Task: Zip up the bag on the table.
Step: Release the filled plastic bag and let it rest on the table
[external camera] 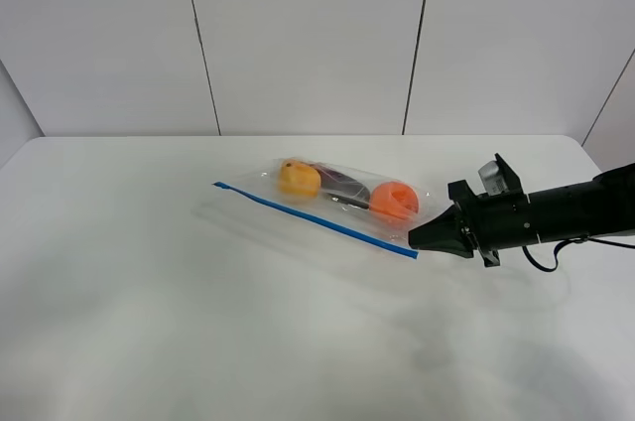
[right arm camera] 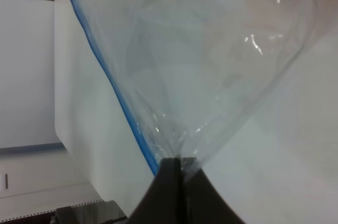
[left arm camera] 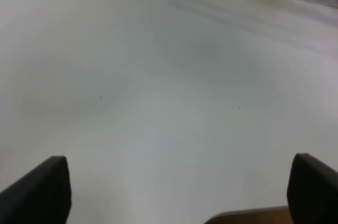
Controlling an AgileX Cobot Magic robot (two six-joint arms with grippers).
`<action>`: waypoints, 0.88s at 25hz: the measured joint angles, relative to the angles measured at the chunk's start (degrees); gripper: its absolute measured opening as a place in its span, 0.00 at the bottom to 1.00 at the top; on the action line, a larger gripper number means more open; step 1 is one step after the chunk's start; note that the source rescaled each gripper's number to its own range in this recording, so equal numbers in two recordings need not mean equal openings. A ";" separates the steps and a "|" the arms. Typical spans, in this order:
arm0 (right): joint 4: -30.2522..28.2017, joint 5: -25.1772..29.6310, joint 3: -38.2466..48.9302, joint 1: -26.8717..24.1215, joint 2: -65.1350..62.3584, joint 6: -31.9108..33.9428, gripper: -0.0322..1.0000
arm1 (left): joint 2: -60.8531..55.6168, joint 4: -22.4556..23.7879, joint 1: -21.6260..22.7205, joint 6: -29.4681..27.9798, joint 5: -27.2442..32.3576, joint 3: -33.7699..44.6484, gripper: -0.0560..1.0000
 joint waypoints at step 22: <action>6.58 1.55 0.00 0.00 0.00 -0.44 0.98 | 0.00 0.00 0.00 0.00 0.00 0.00 1.00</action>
